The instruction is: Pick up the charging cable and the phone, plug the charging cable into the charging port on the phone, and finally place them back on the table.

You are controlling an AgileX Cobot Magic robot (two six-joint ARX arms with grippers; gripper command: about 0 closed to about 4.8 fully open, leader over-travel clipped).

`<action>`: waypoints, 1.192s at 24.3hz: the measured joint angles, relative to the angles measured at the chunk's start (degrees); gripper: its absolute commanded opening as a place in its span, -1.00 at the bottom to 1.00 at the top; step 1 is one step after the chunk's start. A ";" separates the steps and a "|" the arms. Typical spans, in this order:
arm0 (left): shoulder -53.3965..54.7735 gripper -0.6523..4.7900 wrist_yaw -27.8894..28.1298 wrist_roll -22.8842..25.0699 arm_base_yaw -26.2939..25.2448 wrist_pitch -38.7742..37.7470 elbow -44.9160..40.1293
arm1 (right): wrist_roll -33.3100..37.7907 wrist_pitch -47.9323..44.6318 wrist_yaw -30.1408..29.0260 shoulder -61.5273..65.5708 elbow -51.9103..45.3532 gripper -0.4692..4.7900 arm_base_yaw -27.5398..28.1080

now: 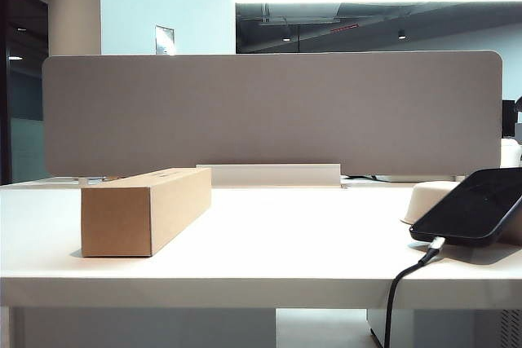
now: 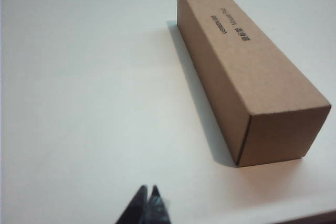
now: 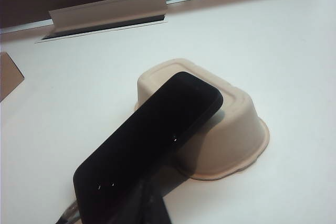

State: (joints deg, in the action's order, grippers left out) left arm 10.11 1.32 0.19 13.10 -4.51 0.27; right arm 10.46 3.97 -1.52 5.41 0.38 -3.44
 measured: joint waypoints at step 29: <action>-9.94 -0.78 -0.22 0.00 -10.47 -0.68 0.00 | -0.02 0.68 -0.07 -5.31 0.00 -0.82 7.61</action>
State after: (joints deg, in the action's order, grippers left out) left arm 0.16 1.10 0.19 2.63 -5.19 0.27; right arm 10.44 4.64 -1.58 0.10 0.38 4.16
